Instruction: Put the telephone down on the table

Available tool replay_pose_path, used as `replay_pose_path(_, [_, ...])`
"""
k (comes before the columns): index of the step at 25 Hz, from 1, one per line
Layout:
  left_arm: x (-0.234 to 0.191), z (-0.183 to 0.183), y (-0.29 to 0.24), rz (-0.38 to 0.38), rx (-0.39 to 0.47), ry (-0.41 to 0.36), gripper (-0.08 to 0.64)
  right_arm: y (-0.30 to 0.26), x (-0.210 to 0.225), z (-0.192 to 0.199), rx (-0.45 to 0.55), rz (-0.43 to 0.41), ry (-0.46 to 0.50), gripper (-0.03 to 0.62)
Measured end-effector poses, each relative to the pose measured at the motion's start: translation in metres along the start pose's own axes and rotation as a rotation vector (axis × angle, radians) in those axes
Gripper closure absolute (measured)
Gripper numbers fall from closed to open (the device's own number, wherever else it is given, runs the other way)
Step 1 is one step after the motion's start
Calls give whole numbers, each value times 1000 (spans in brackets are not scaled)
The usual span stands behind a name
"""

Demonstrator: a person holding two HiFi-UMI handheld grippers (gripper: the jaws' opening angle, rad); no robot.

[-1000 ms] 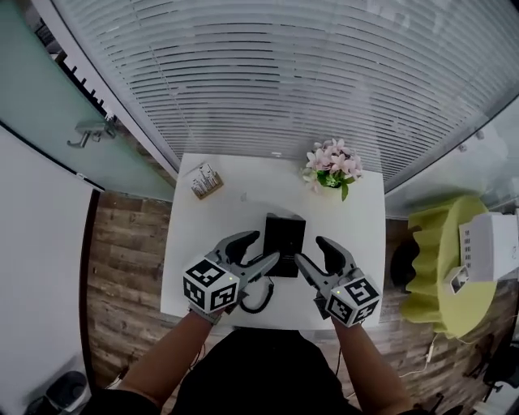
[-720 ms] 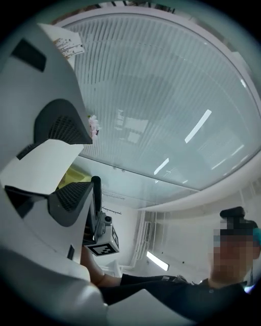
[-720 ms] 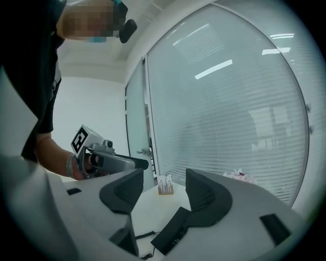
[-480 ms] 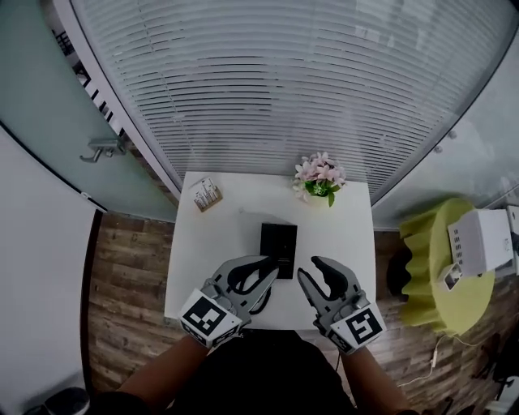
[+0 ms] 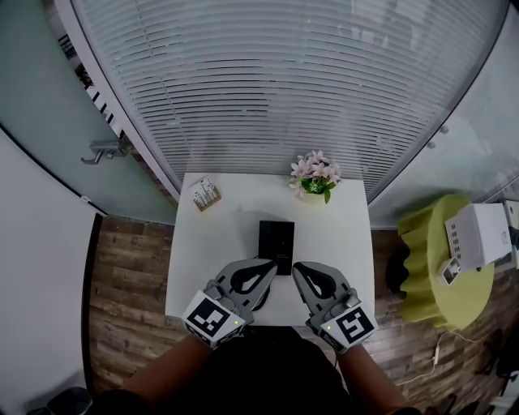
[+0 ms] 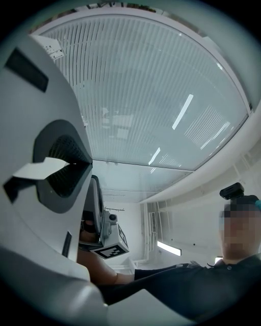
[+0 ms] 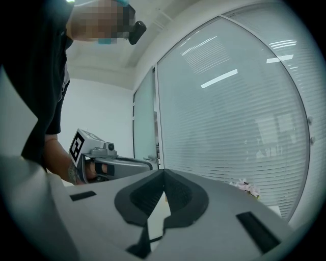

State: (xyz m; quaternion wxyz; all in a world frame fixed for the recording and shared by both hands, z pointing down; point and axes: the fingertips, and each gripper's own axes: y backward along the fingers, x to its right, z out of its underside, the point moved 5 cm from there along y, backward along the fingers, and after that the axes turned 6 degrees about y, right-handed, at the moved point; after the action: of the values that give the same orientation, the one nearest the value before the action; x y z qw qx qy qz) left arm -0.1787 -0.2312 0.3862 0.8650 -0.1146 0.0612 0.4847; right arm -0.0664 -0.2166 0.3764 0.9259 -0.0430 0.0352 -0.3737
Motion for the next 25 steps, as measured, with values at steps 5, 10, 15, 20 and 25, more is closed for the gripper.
replay_pose_path(5, [5,-5,2,6,3,-15,551,-1,-6,-1,-1,-9,0,571])
replay_pose_path(10, [6,2,3,5,-6,2,551,-2,-10,-1,-3,-20,-6,571])
replay_pose_path(15, [7,2,5,3,-12,-10,551,-2,-12,-1,-8,-30,-10,571])
replay_pose_path(20, [9,2,5,2,-11,-9,551,-1,-13,1,-16,-34,-13,571])
replay_pose_path(25, [8,4,6,-2,-17,-5,551,-2,-12,3,-15,-35,-32,571])
